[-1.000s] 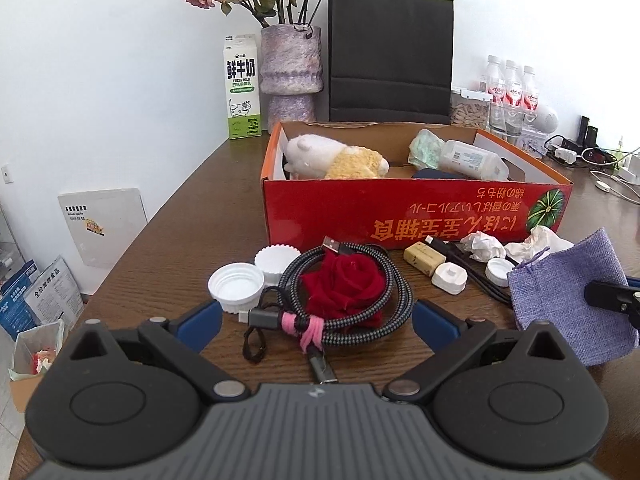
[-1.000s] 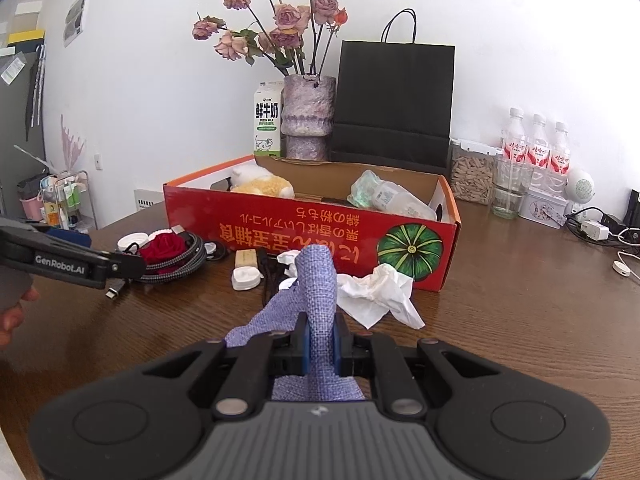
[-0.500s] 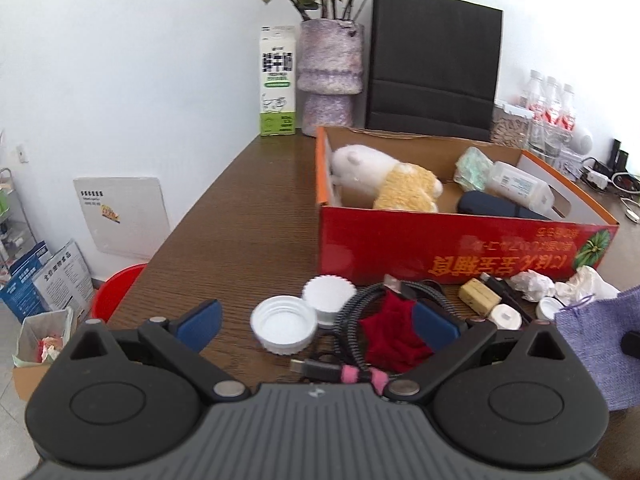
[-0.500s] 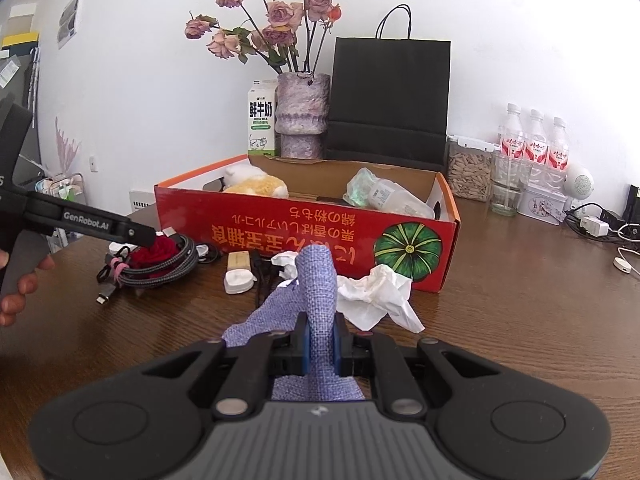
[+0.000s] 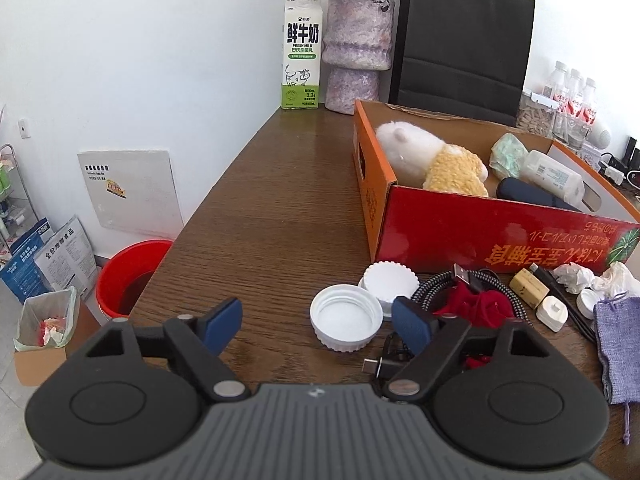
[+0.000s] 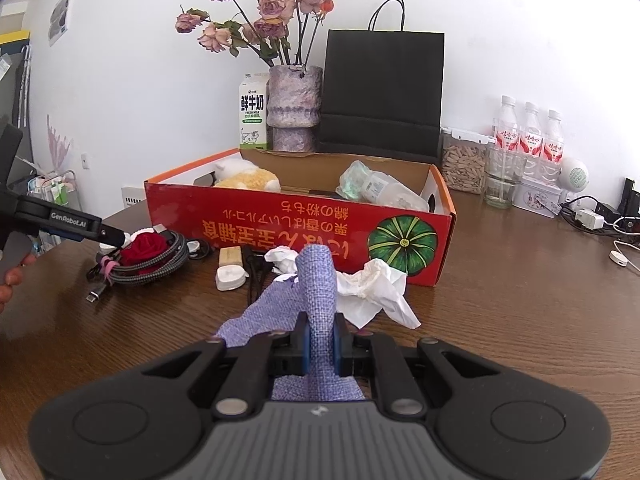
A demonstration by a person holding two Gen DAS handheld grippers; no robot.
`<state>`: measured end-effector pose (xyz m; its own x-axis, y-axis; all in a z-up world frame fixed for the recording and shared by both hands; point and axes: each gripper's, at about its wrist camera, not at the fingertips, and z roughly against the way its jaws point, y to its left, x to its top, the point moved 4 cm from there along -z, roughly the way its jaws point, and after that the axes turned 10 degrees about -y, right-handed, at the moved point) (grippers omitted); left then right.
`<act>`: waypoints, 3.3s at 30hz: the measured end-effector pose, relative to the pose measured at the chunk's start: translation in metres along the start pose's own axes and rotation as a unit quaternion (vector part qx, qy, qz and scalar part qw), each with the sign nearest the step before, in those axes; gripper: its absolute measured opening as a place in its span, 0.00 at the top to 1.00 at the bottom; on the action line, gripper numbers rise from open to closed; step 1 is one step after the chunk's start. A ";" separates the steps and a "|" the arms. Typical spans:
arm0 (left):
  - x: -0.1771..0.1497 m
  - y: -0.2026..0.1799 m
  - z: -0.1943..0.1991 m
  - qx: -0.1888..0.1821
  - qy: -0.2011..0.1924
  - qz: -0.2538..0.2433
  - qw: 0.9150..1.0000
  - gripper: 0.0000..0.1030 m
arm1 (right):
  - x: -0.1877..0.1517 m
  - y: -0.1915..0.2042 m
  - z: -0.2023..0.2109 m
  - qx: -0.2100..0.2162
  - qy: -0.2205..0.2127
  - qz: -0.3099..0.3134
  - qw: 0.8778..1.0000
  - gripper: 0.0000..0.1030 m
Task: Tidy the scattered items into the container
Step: 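Grasp the white bottle cap with the left gripper while the right gripper holds the pouch, then carry the cap and pouch into the box and open both grippers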
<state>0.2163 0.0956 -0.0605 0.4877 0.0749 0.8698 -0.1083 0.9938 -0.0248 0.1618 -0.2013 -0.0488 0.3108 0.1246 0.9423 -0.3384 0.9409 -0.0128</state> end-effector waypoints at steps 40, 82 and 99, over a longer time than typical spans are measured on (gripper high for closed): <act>0.098 -0.088 0.048 -0.088 -0.164 0.038 0.982 0.61 | 0.144 -0.006 0.001 0.045 -0.176 -0.040 0.983 0.92; 0.074 -0.119 -0.054 -0.011 -0.147 0.032 0.989 0.00 | 0.095 -0.037 -0.135 -0.025 -0.053 -0.068 0.996 0.00; 0.058 -0.112 -0.023 -0.021 -0.193 0.026 0.981 0.00 | 0.090 -0.033 -0.100 -0.022 -0.078 -0.044 0.996 0.00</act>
<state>0.2770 -0.0098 -0.0183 0.1177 0.0969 0.9883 -0.0842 0.9926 -0.0873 0.2900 -0.1899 0.0028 0.1943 -0.0062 0.9809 -0.2750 0.9595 0.0606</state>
